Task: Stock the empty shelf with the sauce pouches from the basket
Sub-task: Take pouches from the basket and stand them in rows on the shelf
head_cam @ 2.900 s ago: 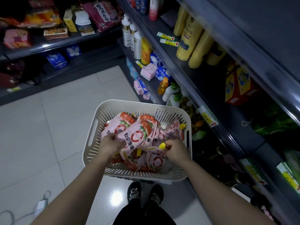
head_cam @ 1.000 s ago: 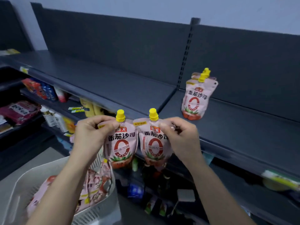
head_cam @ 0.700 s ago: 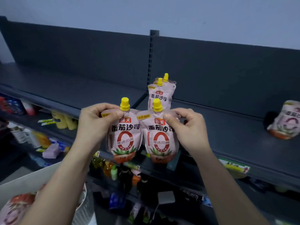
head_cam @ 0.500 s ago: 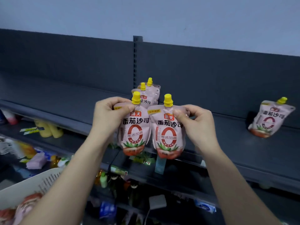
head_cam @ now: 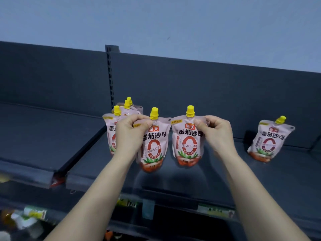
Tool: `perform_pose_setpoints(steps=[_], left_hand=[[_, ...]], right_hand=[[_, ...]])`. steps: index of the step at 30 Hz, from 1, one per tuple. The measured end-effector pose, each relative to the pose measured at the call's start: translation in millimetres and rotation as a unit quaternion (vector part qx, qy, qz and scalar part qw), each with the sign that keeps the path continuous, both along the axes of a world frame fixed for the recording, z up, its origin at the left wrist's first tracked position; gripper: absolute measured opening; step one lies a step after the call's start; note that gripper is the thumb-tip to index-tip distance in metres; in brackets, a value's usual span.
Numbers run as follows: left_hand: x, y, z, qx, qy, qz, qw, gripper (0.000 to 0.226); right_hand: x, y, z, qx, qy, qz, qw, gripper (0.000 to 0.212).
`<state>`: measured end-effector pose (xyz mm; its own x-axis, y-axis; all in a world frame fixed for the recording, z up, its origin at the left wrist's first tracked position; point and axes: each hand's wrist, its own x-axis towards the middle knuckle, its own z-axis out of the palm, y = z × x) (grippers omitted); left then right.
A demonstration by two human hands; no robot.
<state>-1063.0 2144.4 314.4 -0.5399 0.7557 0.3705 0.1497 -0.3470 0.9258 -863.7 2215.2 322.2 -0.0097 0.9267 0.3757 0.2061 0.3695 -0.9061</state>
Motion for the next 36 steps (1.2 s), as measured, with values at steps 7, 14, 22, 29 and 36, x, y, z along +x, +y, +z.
perform_pose_setpoints(steps=[7,14,22,29,36], left_hand=[[1.5,49.6,-12.6,-0.016,-0.024,-0.006,1.000,0.023],[3.3,79.7,-24.7,-0.063,-0.047,-0.035,0.996,0.019],[5.1,88.2,-35.6,-0.058,-0.121,-0.077,0.988,0.020],[18.6,78.8,-50.8,-0.080,-0.054,0.009,0.995,0.012],[19.0,79.3,-7.0,-0.082,0.394,0.131,0.906,0.019]], right_hand=[[1.1,59.4,-7.3,-0.030,0.034,-0.022,0.999,0.005],[-19.4,102.6,-17.5,-0.057,0.044,0.006,0.997,0.008],[-47.7,129.8,-38.6,-0.071,0.004,0.079,0.994,0.015],[-42.2,134.8,-35.9,-0.062,-0.006,0.089,0.994,0.017],[-36.4,141.7,-30.4,-0.007,-0.097,0.066,0.993,0.009]])
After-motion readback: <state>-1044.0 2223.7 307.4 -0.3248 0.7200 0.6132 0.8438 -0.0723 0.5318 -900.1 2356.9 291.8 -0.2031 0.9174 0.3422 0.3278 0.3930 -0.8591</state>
